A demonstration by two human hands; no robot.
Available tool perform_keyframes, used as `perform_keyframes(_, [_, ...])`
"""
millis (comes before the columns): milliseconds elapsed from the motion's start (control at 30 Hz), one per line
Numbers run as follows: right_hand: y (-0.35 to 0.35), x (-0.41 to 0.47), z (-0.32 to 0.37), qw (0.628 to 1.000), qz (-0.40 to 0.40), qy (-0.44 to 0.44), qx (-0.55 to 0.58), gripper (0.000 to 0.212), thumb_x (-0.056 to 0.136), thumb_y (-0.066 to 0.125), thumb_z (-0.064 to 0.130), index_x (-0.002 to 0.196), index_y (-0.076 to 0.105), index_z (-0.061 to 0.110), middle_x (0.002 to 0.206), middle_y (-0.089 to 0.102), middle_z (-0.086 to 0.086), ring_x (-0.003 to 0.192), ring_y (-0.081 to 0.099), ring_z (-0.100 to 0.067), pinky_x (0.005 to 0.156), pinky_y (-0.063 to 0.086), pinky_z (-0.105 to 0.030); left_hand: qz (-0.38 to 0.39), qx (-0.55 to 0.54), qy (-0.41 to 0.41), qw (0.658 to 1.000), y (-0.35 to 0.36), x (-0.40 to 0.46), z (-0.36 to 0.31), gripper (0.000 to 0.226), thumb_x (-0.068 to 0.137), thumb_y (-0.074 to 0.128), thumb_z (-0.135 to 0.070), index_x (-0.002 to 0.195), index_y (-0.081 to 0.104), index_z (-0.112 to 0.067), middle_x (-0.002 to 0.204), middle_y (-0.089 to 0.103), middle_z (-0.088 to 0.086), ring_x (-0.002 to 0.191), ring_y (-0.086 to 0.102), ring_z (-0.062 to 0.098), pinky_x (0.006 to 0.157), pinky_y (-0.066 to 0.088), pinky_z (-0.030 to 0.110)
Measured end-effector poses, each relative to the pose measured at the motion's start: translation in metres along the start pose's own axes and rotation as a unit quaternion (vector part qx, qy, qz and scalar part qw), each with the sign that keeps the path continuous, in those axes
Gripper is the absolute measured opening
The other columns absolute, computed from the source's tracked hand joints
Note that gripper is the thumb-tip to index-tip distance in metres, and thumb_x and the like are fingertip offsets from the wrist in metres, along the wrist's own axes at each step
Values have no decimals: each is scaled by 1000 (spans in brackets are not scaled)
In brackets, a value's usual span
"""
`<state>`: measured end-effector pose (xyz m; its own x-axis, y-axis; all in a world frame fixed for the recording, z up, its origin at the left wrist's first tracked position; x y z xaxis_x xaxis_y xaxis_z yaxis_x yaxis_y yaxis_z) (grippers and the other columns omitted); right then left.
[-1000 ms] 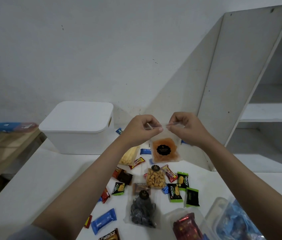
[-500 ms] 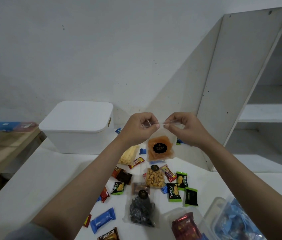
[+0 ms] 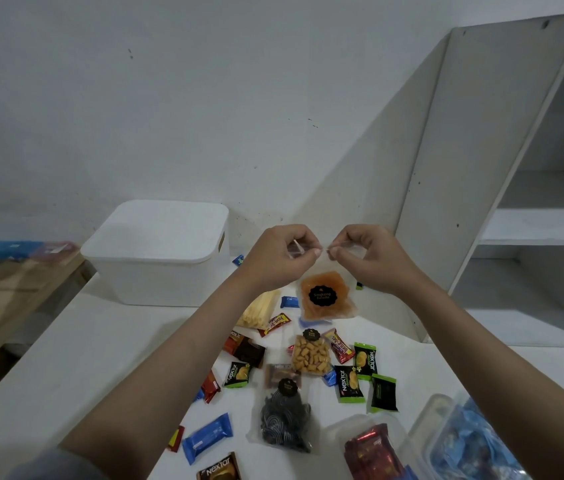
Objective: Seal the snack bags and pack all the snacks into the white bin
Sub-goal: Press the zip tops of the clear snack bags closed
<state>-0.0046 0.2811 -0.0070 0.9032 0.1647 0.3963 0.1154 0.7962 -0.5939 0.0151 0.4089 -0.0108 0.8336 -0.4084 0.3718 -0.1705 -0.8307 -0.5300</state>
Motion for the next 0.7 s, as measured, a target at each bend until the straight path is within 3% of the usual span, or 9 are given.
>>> perform_keyframes(167, [1,0,2,1000,8,-14,-5,6,86,67,19,88,71,15,86,72,7,84,66,2,80,49,-12,-3,13,-5,1000,-5,1,2,8,84,65,-11,78,68,-13,77,67,-4,78,63,20,72,49,22])
perform_keyframes(333, [3,1,10,999,8,-28,-15,5,86,67,16,81,69,19,80,68,12,81,63,5,74,43,-5,-3,11,10,1000,-3,-1,1,8,84,63,-10,78,67,-10,77,67,3,77,63,20,73,50,29])
perform_keyframes(433, [4,2,13,998,2,-39,-41,12,85,66,13,77,66,21,75,65,15,76,59,10,70,39,-2,-7,6,17,1000,-2,-2,0,7,84,63,-10,79,67,-8,76,66,2,76,63,19,73,50,29])
perform_keyframes(600, [4,2,18,995,-9,-69,-68,9,84,64,8,76,66,12,71,64,6,72,59,3,69,40,-4,25,-47,-44,998,4,-2,14,8,86,66,-10,79,67,-15,73,67,-3,72,64,12,73,55,26])
perform_keyframes(700, [5,1,14,996,-4,-64,-69,8,85,64,9,78,67,11,75,67,3,73,61,-1,71,39,-3,32,-95,-67,993,-1,-4,19,5,85,66,-5,82,67,-9,72,66,3,67,65,10,71,55,22])
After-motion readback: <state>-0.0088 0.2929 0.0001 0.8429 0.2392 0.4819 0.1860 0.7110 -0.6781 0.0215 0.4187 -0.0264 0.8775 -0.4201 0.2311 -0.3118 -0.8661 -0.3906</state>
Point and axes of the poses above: each hand's wrist, its own x-axis towards the middle knuckle, its own y-axis out of the palm, z = x × y, the point moved 10 cm from there along x, towards the middle knuckle
